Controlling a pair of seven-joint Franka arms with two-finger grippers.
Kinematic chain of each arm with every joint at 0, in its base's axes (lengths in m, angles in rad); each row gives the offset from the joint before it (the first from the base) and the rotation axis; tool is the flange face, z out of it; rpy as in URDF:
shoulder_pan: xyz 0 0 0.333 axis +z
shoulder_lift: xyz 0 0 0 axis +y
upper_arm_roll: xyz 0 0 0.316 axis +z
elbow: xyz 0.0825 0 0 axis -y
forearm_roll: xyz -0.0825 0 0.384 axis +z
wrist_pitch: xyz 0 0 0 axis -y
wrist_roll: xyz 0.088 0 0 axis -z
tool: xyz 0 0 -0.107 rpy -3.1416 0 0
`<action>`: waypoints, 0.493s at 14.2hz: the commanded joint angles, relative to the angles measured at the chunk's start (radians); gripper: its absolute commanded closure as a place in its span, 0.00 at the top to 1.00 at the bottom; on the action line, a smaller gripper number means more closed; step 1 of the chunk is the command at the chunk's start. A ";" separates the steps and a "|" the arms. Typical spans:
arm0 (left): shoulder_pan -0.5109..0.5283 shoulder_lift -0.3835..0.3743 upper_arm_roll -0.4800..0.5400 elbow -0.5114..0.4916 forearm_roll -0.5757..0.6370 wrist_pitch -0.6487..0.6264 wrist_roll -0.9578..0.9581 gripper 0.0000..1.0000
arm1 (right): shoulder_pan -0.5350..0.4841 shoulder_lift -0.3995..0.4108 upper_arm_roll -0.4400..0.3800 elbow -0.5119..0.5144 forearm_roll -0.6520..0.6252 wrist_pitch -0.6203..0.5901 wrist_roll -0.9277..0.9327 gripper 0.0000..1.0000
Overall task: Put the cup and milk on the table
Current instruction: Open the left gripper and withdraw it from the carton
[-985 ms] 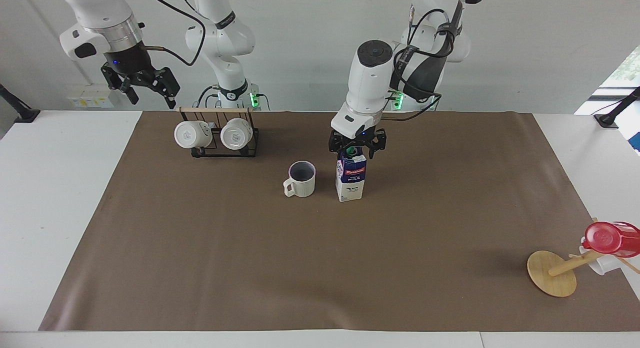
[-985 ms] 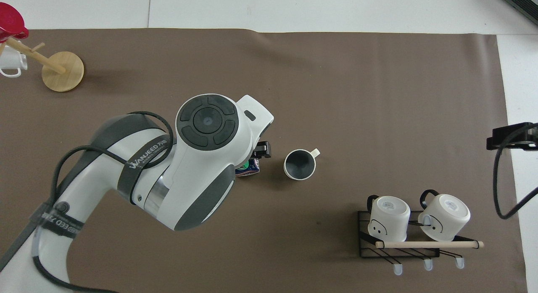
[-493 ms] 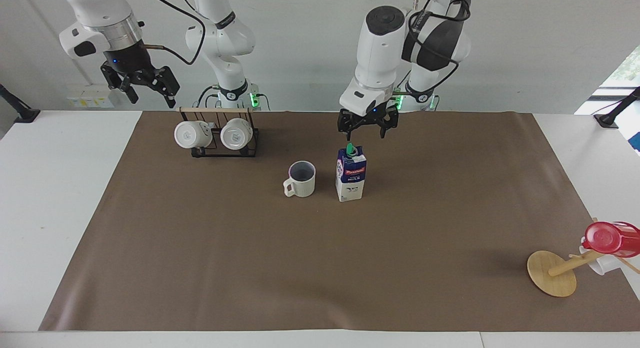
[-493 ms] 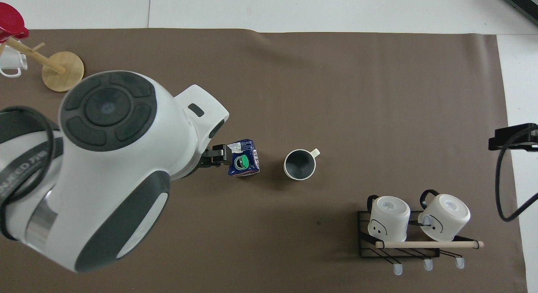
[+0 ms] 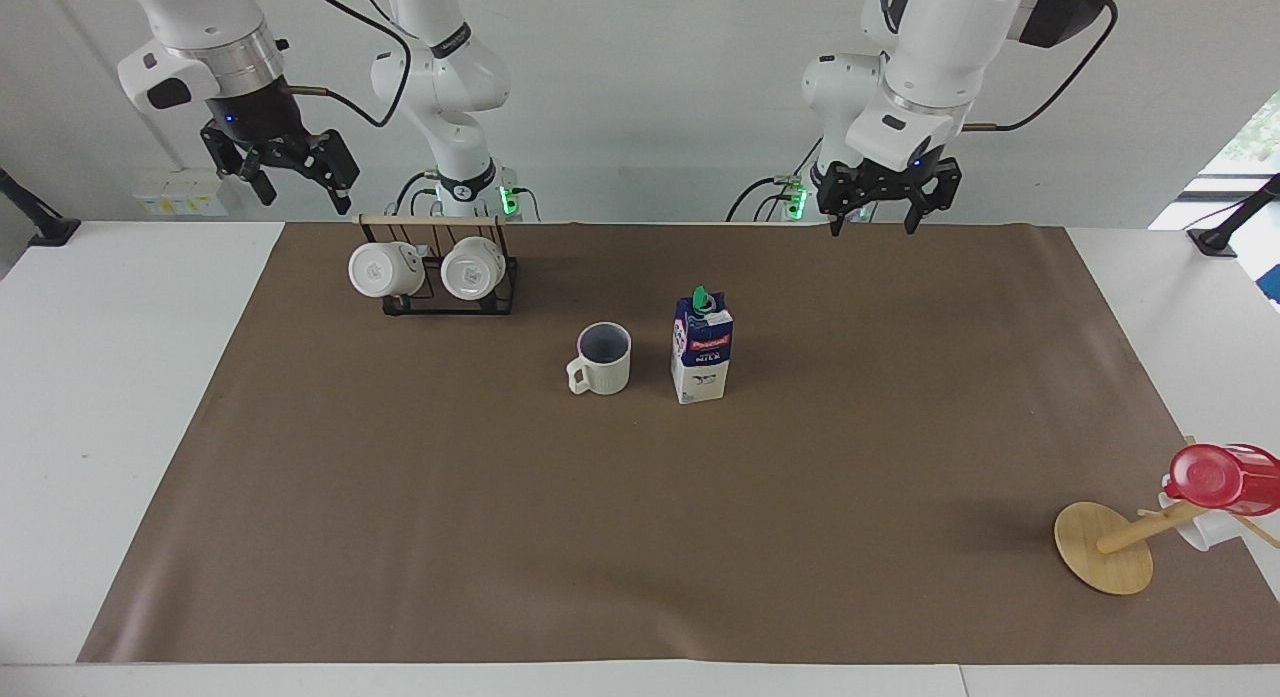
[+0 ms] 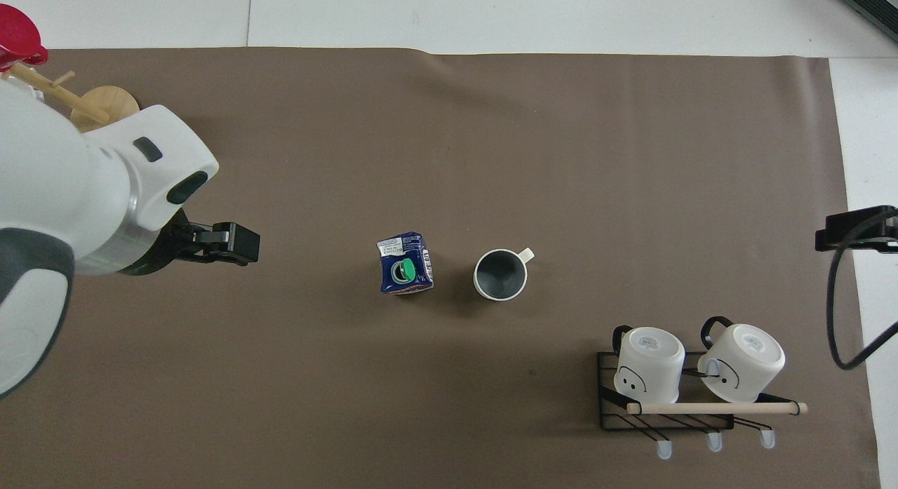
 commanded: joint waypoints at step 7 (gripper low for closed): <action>0.206 -0.023 -0.010 -0.017 -0.006 -0.012 0.228 1.00 | -0.006 -0.014 0.003 -0.014 0.005 0.017 -0.017 1.00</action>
